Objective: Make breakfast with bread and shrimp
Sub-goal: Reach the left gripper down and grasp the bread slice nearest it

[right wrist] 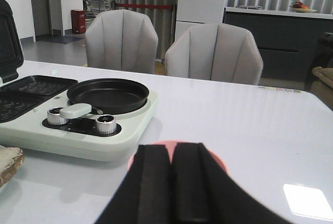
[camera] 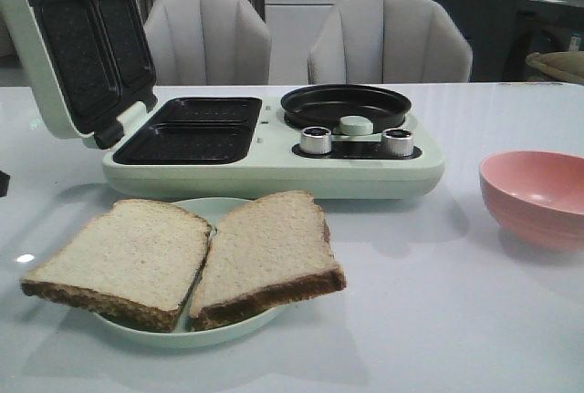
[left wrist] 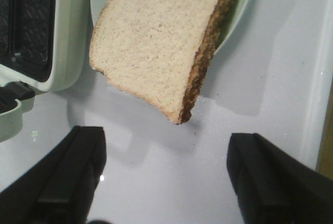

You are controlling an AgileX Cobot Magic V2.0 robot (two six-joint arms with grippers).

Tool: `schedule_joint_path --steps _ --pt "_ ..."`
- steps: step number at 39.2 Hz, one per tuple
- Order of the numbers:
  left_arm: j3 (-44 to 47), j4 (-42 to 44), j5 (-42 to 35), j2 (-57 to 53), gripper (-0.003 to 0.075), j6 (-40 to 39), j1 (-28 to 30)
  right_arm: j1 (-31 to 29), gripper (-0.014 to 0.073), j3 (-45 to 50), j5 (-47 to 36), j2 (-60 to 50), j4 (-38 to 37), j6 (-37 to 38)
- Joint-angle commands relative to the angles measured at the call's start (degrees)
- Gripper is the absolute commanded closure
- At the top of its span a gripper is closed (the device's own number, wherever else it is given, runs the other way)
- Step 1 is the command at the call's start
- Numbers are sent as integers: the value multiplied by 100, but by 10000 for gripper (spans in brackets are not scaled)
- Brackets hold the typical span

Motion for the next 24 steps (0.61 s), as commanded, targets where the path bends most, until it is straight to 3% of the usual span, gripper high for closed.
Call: schedule_joint_path --steps 1,24 --pt "-164 542 -90 269 178 -161 -46 -41 475 -97 -421 -118 -53 -19" --pt "-910 1547 -224 1764 194 -161 643 -41 475 -97 -421 -118 -53 -19"
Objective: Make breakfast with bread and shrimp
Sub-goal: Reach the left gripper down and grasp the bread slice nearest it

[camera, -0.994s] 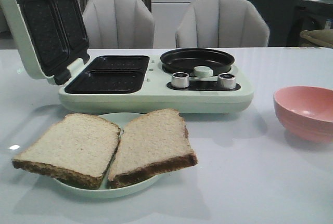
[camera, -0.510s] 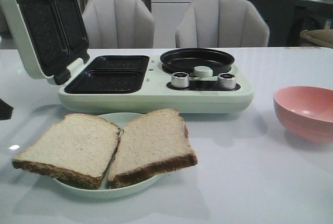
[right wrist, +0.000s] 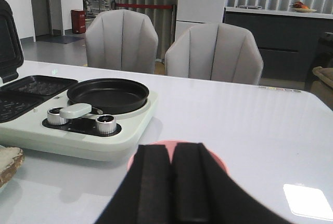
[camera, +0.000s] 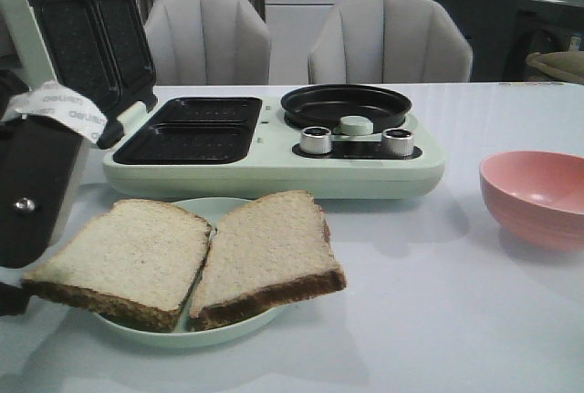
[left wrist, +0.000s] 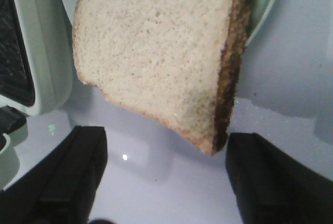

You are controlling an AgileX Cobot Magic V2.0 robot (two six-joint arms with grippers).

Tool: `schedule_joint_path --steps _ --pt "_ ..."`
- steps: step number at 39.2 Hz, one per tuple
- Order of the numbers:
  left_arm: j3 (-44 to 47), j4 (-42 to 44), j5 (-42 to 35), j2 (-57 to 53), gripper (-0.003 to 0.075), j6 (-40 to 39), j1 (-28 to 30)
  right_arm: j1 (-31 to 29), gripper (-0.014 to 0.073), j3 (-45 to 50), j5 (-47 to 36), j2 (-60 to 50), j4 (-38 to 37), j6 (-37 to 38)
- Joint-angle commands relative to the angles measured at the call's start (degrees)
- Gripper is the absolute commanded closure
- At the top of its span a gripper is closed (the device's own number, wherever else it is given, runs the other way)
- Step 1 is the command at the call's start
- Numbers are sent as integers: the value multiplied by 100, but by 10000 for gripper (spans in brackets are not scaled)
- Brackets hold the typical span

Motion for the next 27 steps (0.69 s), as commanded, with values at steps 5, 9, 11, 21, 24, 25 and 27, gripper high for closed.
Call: schedule_joint_path --steps 5,9,11,21,24,25,27 --pt "-212 240 -56 286 194 -76 25 -41 475 -97 -421 -118 -53 -19" --pt "-216 384 -64 484 195 -76 25 -41 475 -97 -421 -118 -53 -19" --pt "-229 457 -80 569 195 -76 63 -41 475 -97 -421 -118 -53 -19" --pt "-555 583 -96 1034 209 -76 135 -41 475 -97 -421 -118 -53 -19" --pt "-627 649 -111 1108 209 -76 135 -41 475 -97 -421 -118 -53 -19" --pt "-641 677 -111 1123 209 -76 135 -41 475 -97 -421 -118 -53 -19" --pt "-649 694 -111 1166 221 -76 135 -41 475 -97 -421 -118 -53 -19"
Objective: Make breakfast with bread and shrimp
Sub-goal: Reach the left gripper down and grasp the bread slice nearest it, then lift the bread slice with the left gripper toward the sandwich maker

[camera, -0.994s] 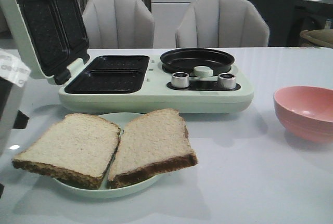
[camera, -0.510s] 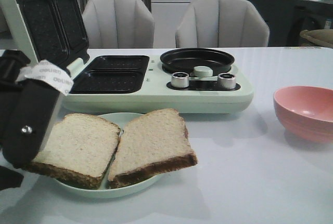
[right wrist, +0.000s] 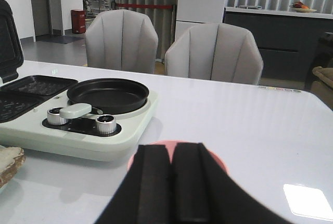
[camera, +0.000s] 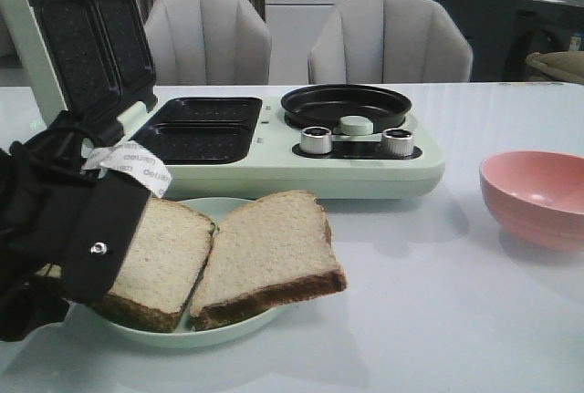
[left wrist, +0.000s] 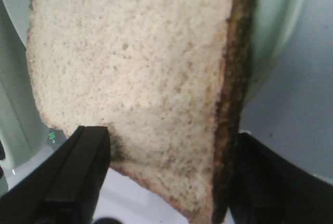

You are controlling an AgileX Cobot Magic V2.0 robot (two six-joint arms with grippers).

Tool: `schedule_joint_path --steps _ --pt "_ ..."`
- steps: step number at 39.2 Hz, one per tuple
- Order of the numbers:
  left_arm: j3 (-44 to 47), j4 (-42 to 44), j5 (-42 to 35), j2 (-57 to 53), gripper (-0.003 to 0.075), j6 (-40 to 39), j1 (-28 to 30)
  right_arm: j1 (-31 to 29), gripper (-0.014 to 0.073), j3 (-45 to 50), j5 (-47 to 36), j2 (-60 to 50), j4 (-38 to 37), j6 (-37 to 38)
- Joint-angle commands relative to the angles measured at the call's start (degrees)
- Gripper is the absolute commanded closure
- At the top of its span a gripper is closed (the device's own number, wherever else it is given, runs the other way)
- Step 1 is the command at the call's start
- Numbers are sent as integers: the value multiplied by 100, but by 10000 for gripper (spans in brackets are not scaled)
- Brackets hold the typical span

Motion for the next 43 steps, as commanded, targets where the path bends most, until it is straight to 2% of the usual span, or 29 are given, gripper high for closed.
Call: schedule_joint_path --steps 1,4,8,11,25,43 --pt "-123 163 26 -15 236 -76 20 -41 475 -97 -421 -118 -53 -19" --pt "-117 135 106 21 323 -76 20 -41 475 -97 -421 -118 -53 -19" --pt "-117 49 244 30 507 -76 20 -41 475 -97 -421 -118 -53 -19" --pt "-117 -39 294 19 613 -76 20 -41 475 -97 -421 -118 -53 -19" --pt "-117 -457 301 -802 599 -76 -120 -41 475 -97 -421 -118 -53 -19" --pt "-228 -332 371 -1983 599 -76 -120 -41 475 -97 -421 -118 -53 -19"
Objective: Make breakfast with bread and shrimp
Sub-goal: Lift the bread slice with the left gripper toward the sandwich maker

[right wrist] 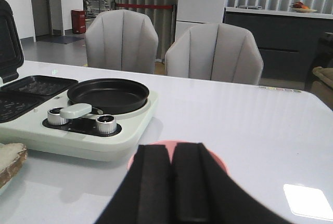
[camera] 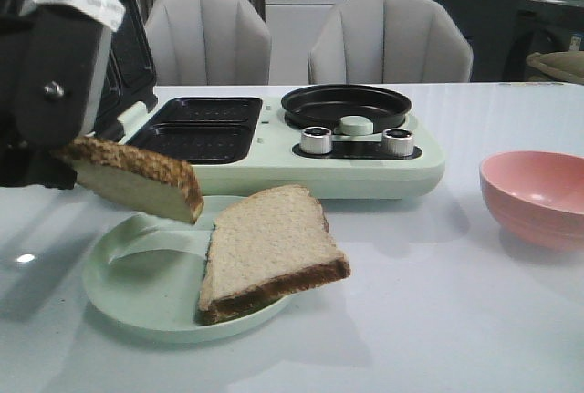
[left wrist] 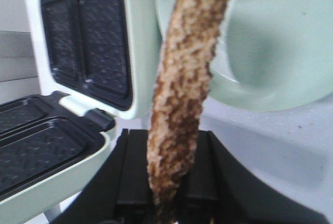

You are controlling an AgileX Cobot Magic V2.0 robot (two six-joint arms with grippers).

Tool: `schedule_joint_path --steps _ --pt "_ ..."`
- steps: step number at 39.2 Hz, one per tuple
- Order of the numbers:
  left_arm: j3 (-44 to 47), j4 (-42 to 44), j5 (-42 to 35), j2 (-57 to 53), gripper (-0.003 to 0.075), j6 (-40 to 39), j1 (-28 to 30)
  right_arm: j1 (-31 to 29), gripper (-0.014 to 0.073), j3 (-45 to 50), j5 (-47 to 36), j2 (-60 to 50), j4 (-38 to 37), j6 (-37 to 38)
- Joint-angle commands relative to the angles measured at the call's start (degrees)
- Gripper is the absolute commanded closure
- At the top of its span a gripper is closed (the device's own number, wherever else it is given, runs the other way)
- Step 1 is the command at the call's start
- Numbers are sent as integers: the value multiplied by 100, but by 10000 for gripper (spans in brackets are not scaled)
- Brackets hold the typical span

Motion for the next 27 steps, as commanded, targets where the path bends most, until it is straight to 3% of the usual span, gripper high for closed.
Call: schedule_joint_path --steps 1,15,27 --pt "-227 92 91 -312 599 -76 -36 -41 475 -97 -421 -118 -53 -19" --pt "-1218 505 24 -240 599 -76 211 -41 475 -97 -421 -118 -53 -19" --pt "-2310 857 -341 536 599 -76 880 -41 475 -97 -421 -118 -53 -19"
